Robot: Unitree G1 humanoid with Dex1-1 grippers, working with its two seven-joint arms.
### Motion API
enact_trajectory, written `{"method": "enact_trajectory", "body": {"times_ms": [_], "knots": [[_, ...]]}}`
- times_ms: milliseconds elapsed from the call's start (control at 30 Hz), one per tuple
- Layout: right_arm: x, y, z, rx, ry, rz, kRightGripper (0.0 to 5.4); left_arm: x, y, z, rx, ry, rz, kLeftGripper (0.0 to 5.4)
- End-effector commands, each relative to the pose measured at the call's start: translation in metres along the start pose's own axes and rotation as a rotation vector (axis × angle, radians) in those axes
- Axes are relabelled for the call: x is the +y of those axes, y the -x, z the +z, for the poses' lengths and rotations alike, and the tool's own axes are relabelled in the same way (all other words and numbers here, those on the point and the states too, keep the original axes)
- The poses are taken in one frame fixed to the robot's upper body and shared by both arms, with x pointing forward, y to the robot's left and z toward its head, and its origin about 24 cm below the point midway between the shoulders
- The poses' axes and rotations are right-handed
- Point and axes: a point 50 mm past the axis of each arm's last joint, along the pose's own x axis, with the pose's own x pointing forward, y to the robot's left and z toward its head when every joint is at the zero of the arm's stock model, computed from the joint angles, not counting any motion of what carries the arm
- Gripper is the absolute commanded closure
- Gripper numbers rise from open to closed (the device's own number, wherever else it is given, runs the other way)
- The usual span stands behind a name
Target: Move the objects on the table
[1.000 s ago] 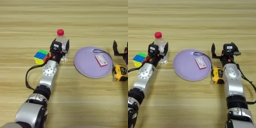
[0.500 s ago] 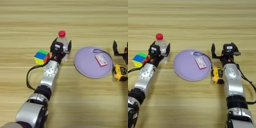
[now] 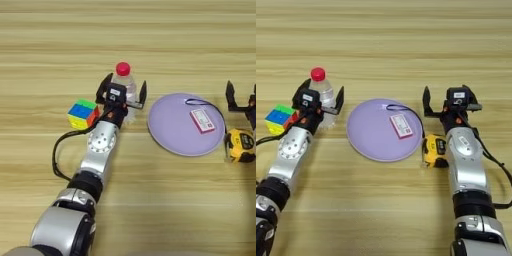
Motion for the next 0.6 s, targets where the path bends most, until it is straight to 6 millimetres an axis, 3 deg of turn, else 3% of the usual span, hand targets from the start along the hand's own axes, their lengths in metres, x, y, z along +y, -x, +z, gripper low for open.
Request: {"method": "enact_trajectory", "body": {"times_ms": [33, 200, 600], "knots": [[-0.002, 0.000, 0.000, 0.001, 0.000, -0.009, 0.00, 0.009, 0.006, -0.002, 0.014, -0.033, 0.022, 0.05], [-0.003, 0.000, 0.000, 0.001, 0.001, -0.010, 0.00, 0.019, 0.015, -0.004, 0.019, -0.041, 0.049, 0.05], [-0.003, -0.001, 0.001, 0.000, 0.002, -0.008, 0.00, 0.008, 0.030, 0.007, -0.009, 0.000, -0.013, 0.05]]}}
